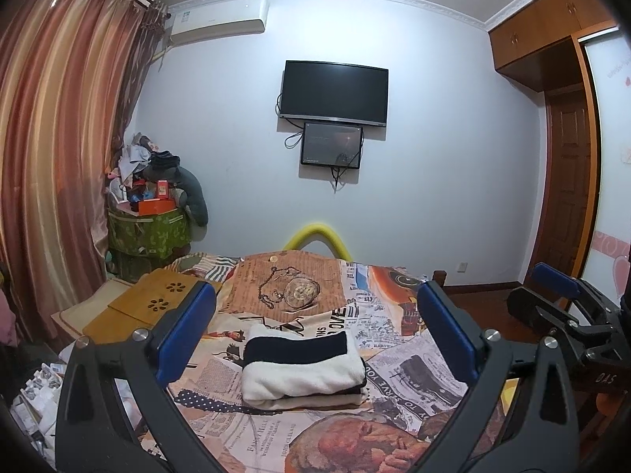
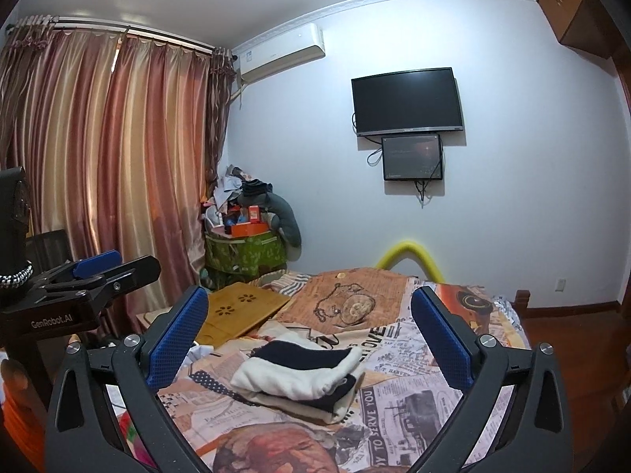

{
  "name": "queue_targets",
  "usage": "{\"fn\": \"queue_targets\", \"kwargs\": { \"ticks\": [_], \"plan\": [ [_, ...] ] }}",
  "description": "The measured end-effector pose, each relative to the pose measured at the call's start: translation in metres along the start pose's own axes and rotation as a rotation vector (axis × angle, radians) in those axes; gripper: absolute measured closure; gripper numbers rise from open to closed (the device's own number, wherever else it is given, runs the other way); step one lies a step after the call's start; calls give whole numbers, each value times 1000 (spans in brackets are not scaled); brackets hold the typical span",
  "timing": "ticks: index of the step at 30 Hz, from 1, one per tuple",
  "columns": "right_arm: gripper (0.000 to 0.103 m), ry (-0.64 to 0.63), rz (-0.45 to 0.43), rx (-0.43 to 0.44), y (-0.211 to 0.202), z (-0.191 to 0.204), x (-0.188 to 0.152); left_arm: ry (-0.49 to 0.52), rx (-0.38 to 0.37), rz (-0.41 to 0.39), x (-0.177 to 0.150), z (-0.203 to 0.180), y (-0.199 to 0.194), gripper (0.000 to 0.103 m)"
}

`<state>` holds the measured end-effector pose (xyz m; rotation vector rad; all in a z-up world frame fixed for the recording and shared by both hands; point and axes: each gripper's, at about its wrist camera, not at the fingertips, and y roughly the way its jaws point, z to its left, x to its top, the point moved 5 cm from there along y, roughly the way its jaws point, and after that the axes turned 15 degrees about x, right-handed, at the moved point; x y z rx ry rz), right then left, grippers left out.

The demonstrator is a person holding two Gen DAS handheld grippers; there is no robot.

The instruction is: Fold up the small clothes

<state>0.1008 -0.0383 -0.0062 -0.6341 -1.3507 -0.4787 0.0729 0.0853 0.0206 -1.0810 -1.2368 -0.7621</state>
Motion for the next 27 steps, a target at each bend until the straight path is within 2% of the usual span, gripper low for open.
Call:
{"fn": "queue_targets", "kwargs": {
  "ticks": [27],
  "plan": [
    [1, 12, 23, -16, -1, -2, 1, 0, -18, 24, -2, 1, 6, 0]
  ]
}}
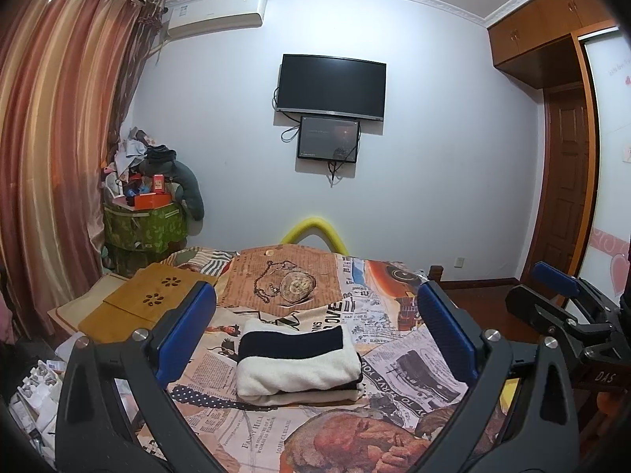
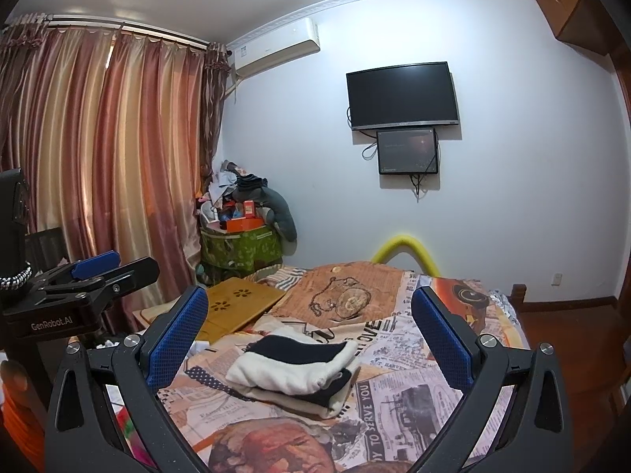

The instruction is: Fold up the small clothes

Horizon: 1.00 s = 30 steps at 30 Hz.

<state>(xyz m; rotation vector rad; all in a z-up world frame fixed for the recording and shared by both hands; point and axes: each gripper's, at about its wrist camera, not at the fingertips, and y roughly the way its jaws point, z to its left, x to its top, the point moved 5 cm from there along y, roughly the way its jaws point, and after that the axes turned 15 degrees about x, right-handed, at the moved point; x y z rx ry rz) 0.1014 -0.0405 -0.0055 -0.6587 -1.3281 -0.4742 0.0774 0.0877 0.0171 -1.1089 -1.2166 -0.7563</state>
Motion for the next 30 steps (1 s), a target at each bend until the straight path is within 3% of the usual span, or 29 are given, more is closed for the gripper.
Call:
{"fn": "queue_targets", "kwargs": {
  "ticks": [30],
  "plan": [
    [1, 0, 2, -1, 0, 2, 1, 27, -36, -14, -3, -4, -1, 0]
  ]
}}
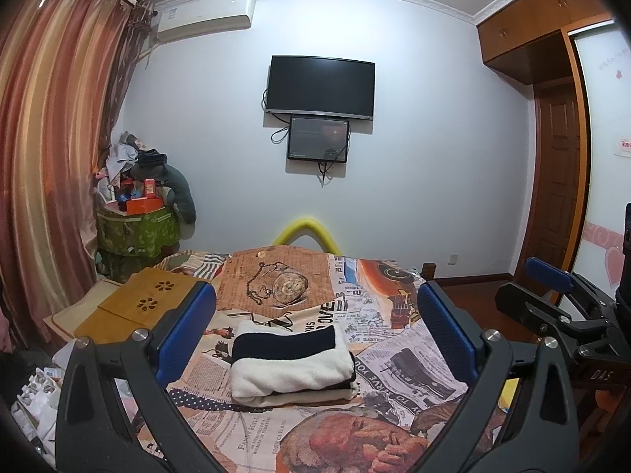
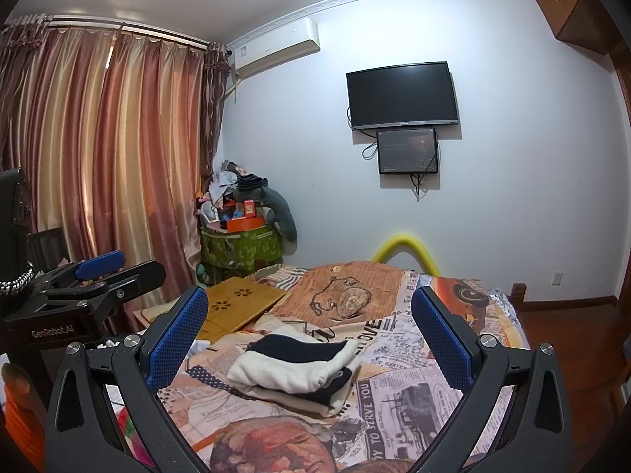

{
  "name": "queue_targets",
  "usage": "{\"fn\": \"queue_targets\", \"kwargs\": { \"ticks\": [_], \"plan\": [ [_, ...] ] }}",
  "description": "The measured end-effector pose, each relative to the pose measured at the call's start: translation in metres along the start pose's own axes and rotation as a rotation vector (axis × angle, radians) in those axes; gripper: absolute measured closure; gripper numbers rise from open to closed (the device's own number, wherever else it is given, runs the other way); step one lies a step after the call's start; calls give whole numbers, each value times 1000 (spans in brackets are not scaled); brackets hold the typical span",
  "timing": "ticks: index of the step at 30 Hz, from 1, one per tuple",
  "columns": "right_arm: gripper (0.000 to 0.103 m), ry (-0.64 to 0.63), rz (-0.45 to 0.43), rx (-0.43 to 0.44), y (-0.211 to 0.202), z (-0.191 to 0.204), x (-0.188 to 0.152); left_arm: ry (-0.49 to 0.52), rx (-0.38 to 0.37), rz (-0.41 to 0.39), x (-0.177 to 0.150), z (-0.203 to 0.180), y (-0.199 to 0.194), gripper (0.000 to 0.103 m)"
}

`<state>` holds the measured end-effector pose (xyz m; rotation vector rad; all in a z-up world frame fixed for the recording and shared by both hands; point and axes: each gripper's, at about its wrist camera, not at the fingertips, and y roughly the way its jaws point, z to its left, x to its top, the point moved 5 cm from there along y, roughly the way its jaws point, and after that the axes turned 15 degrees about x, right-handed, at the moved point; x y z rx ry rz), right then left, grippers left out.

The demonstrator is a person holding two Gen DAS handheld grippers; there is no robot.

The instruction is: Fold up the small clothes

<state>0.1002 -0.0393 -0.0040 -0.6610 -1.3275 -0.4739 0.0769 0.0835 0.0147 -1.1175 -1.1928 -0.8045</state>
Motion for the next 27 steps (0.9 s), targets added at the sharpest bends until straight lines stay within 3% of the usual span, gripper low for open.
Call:
{"fn": "queue_targets", "kwargs": {
  "ticks": [27],
  "plan": [
    [1, -7, 16, -7, 4, 2, -1, 9, 5, 3, -1, -1, 1, 0]
  ]
}}
